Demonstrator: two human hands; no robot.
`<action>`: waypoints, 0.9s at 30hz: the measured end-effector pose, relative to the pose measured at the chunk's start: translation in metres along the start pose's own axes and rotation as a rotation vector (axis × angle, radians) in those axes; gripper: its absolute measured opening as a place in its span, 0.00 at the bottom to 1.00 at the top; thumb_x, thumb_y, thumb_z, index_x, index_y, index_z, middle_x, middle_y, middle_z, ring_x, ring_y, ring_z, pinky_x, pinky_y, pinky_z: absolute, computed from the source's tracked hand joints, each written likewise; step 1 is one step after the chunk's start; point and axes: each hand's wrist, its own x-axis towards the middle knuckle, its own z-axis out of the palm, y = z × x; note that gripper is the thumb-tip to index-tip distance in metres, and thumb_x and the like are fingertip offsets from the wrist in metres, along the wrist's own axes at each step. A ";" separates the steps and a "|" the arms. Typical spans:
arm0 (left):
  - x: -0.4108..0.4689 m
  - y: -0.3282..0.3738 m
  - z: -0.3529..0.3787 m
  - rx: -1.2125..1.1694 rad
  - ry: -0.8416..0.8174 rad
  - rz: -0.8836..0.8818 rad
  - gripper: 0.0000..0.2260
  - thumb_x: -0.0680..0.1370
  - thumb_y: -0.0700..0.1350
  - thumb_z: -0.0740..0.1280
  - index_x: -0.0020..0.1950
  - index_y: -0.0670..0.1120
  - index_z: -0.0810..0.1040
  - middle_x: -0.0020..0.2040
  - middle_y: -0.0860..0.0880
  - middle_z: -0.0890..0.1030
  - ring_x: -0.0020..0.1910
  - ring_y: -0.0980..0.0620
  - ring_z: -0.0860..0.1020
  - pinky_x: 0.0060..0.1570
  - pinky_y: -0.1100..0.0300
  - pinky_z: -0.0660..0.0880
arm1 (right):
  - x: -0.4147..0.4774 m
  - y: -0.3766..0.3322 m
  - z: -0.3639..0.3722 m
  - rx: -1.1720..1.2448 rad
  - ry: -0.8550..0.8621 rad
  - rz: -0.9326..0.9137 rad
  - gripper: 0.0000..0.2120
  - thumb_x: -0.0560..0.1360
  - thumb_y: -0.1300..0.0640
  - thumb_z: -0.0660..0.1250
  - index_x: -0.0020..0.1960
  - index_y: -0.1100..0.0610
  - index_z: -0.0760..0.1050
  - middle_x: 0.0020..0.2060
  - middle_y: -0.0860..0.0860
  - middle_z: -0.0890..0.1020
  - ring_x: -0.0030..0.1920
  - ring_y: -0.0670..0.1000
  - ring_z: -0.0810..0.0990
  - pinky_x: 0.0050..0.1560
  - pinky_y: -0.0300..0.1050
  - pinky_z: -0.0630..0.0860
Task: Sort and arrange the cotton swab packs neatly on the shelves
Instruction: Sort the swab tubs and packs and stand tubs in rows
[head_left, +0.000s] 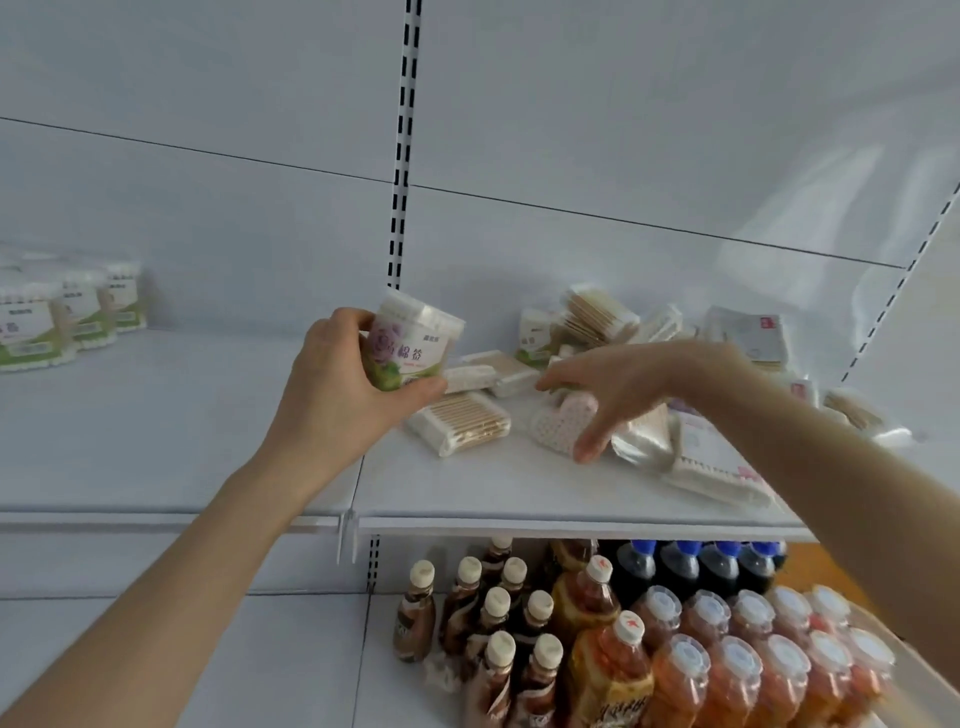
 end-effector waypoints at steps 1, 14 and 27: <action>0.000 0.002 0.004 -0.010 -0.014 0.011 0.29 0.64 0.54 0.77 0.59 0.44 0.71 0.55 0.47 0.75 0.50 0.52 0.73 0.37 0.71 0.65 | 0.002 0.004 0.004 -0.035 0.003 0.023 0.42 0.64 0.47 0.76 0.72 0.47 0.58 0.69 0.44 0.65 0.68 0.51 0.65 0.68 0.49 0.62; -0.010 0.002 -0.019 -0.056 0.062 -0.024 0.25 0.64 0.51 0.76 0.56 0.46 0.71 0.52 0.51 0.74 0.45 0.55 0.73 0.36 0.72 0.66 | 0.008 -0.009 -0.024 0.701 0.704 -0.266 0.18 0.68 0.51 0.73 0.55 0.53 0.72 0.43 0.49 0.78 0.43 0.48 0.78 0.46 0.39 0.76; -0.049 -0.065 -0.133 0.000 0.187 -0.137 0.27 0.62 0.55 0.78 0.55 0.51 0.71 0.53 0.50 0.76 0.48 0.56 0.75 0.43 0.69 0.71 | 0.070 -0.160 -0.034 1.194 0.446 -0.613 0.05 0.77 0.56 0.62 0.52 0.55 0.72 0.44 0.51 0.78 0.44 0.47 0.80 0.51 0.44 0.80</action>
